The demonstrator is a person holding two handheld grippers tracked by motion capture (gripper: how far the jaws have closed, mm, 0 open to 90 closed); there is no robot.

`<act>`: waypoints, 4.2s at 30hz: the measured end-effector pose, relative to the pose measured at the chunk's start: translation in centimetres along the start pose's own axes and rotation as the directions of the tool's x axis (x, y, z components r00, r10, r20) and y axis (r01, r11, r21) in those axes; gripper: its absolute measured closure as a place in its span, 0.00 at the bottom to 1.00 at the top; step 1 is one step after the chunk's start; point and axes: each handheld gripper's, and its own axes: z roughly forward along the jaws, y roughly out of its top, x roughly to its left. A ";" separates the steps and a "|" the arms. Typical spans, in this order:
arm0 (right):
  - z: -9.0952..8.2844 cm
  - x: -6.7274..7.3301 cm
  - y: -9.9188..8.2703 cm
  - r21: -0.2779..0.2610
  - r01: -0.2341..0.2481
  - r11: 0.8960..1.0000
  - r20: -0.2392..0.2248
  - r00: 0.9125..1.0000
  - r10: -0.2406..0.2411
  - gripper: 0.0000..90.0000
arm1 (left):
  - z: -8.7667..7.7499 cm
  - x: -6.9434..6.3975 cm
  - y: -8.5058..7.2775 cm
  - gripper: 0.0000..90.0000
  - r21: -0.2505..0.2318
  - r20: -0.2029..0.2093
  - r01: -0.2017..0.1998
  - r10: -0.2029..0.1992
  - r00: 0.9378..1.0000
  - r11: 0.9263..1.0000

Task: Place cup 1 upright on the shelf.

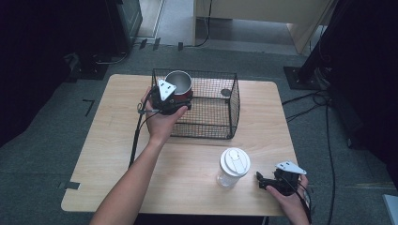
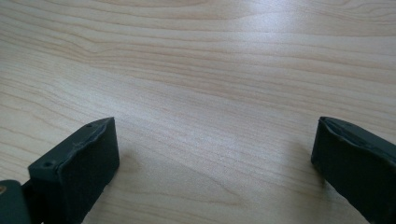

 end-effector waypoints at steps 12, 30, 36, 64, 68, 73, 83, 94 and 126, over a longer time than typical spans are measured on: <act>0.0 -0.1 0.0 0.000 0.006 1.000 -0.005 1.000 -0.006 0.01 | 2.7 0.4 -0.3 0.08 0.077 -0.010 -0.028 0.029 1.000 0.997; 0.0 -0.1 0.0 0.001 0.007 1.000 -0.005 1.000 -0.007 0.01 | 5.8 1.8 -1.2 0.08 0.169 0.029 -0.001 -0.004 1.000 0.986; 0.0 -0.1 0.0 0.001 0.007 1.000 -0.005 1.000 -0.007 0.01 | 6.5 2.0 -1.7 0.08 0.202 0.022 -0.023 0.019 1.000 0.979; 0.0 -0.1 0.0 0.000 0.007 1.000 -0.005 1.000 -0.007 0.01 | 8.8 1.9 -3.3 0.08 0.387 -0.024 0.002 0.007 1.000 0.922; 0.0 -0.1 0.0 0.000 0.007 1.000 -0.005 1.000 -0.007 0.01 | 8.8 1.9 -3.3 0.08 0.387 -0.030 0.004 0.008 1.000 0.922; 0.0 -0.1 0.0 0.000 0.007 1.000 -0.005 1.000 -0.007 0.01 | 8.7 1.7 -3.4 0.08 0.394 -0.062 0.034 -0.010 0.998 0.918; 0.0 -0.1 0.0 0.001 0.008 1.000 -0.005 1.000 -0.008 0.01 | 8.7 1.0 -3.6 0.08 0.375 -0.167 0.094 -0.032 0.985 0.922; 0.0 -0.1 0.0 0.001 0.008 1.000 -0.004 1.000 -0.008 0.01 | 8.6 0.5 -3.6 0.00 0.369 -0.233 0.069 0.020 0.972 0.927; 0.0 -0.1 0.0 0.001 0.008 1.000 -0.005 1.000 -0.008 0.01 | 7.4 0.8 -1.6 0.00 0.302 -0.286 0.083 0.007 0.958 0.950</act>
